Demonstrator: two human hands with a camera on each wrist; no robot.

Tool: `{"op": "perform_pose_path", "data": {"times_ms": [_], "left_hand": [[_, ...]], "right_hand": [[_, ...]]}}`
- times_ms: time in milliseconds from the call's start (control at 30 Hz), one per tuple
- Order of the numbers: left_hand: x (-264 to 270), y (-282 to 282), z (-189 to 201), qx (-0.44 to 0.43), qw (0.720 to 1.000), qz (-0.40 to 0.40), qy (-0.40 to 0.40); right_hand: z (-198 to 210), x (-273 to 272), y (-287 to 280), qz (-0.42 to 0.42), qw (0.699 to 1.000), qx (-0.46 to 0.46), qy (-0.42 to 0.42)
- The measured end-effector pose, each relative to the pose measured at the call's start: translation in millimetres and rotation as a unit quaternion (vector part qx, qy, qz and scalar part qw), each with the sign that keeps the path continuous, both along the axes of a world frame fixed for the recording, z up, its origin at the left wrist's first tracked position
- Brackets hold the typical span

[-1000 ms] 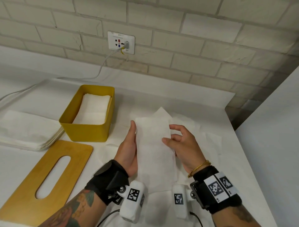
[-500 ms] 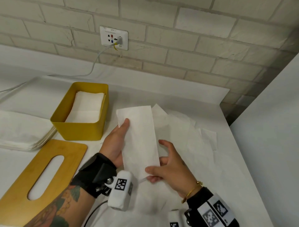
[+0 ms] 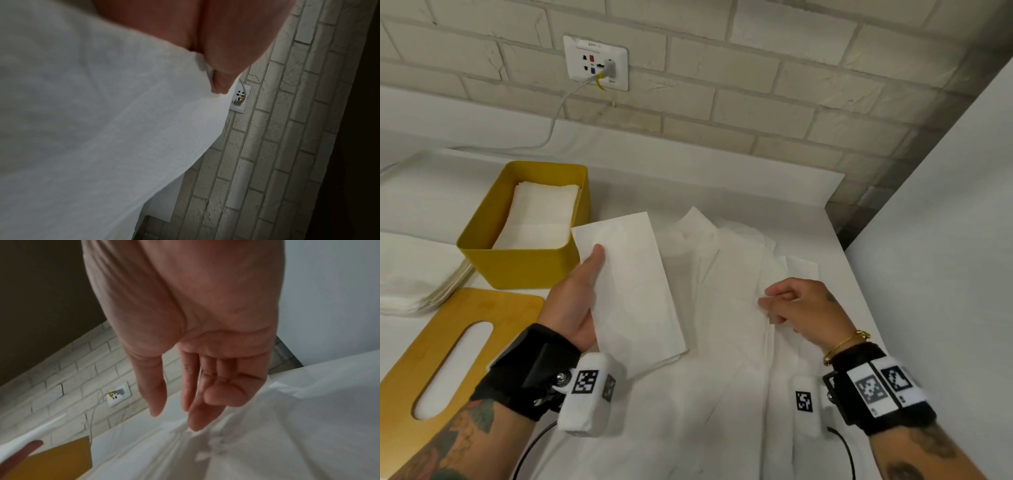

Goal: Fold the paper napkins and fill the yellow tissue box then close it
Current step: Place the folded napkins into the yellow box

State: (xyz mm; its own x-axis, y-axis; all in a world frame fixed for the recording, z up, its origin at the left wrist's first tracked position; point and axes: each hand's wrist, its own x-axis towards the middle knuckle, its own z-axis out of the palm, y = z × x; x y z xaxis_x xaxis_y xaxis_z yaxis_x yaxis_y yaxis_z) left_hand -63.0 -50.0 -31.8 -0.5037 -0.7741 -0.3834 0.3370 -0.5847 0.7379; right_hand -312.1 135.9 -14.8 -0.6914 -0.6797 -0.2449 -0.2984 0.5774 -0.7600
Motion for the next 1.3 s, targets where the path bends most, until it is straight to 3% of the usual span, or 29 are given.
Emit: {"op": "perform_pose_path", "data": {"times_ms": [167, 300, 467, 600, 700, 800, 900, 967, 1033, 1133, 1300], "left_hand": [[1, 5, -4, 0.004, 1.000, -0.011, -0.014], [4, 6, -5, 0.006, 1.000, -0.015, -0.020], [4, 5, -6, 0.007, 1.000, -0.016, -0.025], [-2, 7, -3, -0.008, 1.000, -0.018, -0.024], [-7, 9, 4, -0.035, 0.999, -0.022, -0.023], [-13, 8, 18, -0.092, 0.995, -0.044, -0.021], [-22, 4, 36, -0.156, 0.985, -0.067, -0.024], [-31, 6, 44, -0.181, 0.979, -0.092, -0.018], [-40, 13, 45, -0.194, 0.973, -0.126, -0.012], [-53, 30, 35, -0.167, 0.968, -0.185, 0.012], [-57, 54, 14, -0.058, 0.959, -0.265, 0.082]], "right_hand": [[-12, 6, -5, 0.022, 0.999, 0.034, 0.018], [-13, 10, -5, 0.003, 0.999, -0.001, 0.038], [-2, 12, 2, -0.019, 0.993, -0.110, 0.031], [23, 7, 6, -0.045, 0.967, -0.251, -0.007], [42, 1, 4, -0.046, 0.952, -0.301, 0.039], [74, 4, 5, 0.019, 0.936, -0.339, 0.092], [121, 18, 9, 0.178, 0.944, -0.267, 0.079], [146, 27, 8, 0.291, 0.937, -0.191, 0.017], [158, 32, 1, 0.352, 0.920, -0.164, -0.049], [148, 27, -24, 0.350, 0.924, -0.142, -0.066], [101, 13, -54, 0.291, 0.954, -0.037, 0.060]]}}
